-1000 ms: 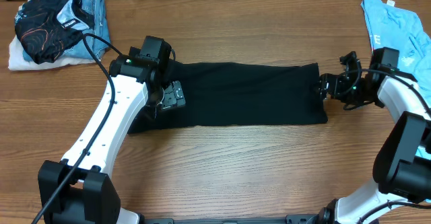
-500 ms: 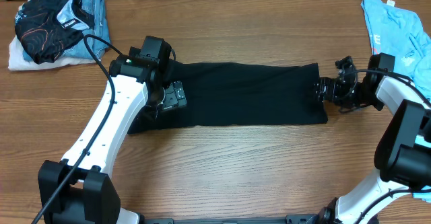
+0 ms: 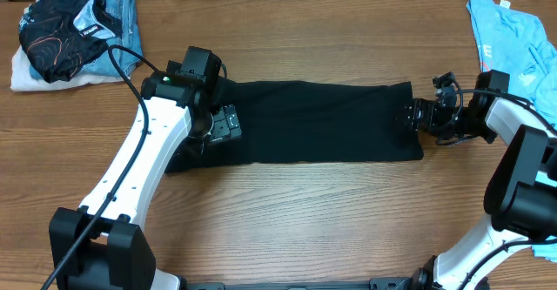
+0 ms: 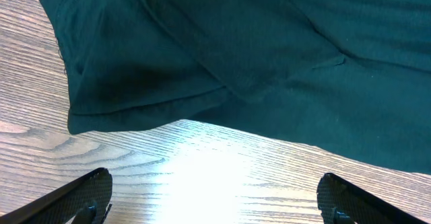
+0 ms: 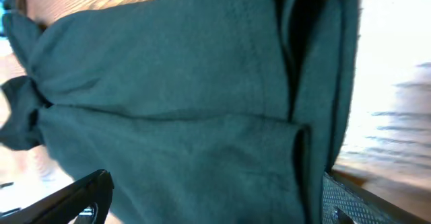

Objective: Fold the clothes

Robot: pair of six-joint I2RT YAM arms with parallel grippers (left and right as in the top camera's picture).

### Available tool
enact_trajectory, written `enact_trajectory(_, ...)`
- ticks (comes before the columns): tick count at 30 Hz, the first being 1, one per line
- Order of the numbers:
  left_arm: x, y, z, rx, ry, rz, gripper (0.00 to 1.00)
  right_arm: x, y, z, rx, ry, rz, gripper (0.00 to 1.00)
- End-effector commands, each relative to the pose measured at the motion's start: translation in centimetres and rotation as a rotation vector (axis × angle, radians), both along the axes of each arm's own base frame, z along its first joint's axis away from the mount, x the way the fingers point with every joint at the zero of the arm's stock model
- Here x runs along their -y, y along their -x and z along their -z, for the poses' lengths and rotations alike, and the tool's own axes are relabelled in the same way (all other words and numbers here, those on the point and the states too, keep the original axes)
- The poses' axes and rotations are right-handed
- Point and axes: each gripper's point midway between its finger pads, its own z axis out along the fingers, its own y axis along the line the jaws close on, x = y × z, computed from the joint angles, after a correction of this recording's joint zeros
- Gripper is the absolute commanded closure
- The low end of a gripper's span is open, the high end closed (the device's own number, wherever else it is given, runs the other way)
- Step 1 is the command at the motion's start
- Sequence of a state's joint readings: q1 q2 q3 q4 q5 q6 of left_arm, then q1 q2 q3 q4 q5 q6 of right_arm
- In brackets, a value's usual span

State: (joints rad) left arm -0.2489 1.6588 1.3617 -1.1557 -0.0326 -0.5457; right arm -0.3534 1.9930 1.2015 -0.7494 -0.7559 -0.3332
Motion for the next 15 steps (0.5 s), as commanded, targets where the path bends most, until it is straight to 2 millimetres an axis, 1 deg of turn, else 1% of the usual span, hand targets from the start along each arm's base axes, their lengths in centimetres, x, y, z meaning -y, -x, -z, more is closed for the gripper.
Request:
enact_trajectory(1,0.4,0.2,0.1,-0.004,0.01,0.028,0.0,-0.3,1.7,2.9,-0.112,-0.002,-0.001,0.03)
enact_trajectory(3,0.4,0.2,0.1,-0.004,0.009,0.028,0.0,-0.4,1.9,3.1,-0.124,-0.007,0.0,0.25)
enact_trajectory(5,0.4,0.2,0.1,-0.005,0.009,0.028,0.0,-0.4,1.9,3.4,-0.135,-0.008,0.005,0.42)
enact_trajectory(7,0.4,0.2,0.1,-0.005,0.009,0.028,0.0,-0.4,1.9,3.4,-0.136,-0.008,0.007,0.55)
enact_trajectory(10,0.4,0.2,0.1,-0.005,0.009,0.028,0.0,-0.2,1.7,3.5,-0.144,-0.007,0.027,0.68)
enact_trajectory(12,0.4,0.2,0.1,-0.005,0.009,0.028,0.0,0.1,1.6,3.7,-0.165,0.008,0.056,0.88)
enact_trajectory(13,0.4,0.2,0.1,-0.005,0.008,0.028,0.0,0.3,1.6,3.8,-0.174,0.012,0.069,0.96)
enact_trajectory(15,0.4,0.2,0.1,-0.005,0.008,0.028,0.0,0.8,1.3,3.9,-0.191,0.035,0.097,0.96)
